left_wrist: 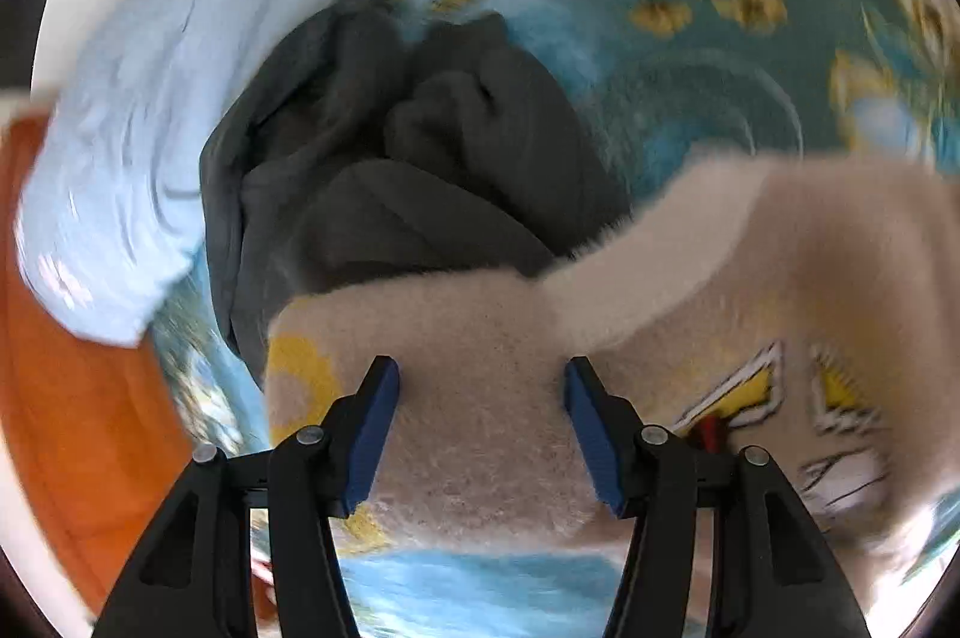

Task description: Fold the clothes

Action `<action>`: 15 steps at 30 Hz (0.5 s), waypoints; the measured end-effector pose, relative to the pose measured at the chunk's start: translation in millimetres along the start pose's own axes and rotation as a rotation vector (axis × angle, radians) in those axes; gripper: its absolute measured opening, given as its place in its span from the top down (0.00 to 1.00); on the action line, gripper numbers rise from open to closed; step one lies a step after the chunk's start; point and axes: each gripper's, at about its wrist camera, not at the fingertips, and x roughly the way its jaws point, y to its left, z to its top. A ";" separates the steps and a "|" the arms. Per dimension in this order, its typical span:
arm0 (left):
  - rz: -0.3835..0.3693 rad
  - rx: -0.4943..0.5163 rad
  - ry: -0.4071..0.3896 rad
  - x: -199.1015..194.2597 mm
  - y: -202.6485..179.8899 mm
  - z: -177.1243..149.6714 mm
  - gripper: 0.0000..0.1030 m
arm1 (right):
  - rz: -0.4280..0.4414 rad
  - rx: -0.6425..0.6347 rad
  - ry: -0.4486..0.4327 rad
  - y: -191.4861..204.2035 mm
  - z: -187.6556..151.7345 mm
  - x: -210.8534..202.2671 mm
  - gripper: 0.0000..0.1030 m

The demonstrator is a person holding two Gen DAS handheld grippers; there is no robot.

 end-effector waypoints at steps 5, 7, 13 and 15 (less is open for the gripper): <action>0.113 0.092 -0.025 7.2 -0.8 -10.8 0.41 | -0.001 0.011 0.015 -0.6 2.7 5.6 0.83; 0.123 0.050 -0.011 11.8 10.7 -15.9 0.40 | 0.000 -0.001 0.014 3.2 3.6 4.0 0.83; 0.098 -0.269 -0.017 7.2 72.3 -63.9 0.41 | 0.006 -0.014 0.015 10.4 3.2 1.9 0.82; 0.072 -0.385 -0.011 8.9 94.0 -91.4 0.41 | 0.008 -0.017 0.015 12.5 2.9 1.4 0.82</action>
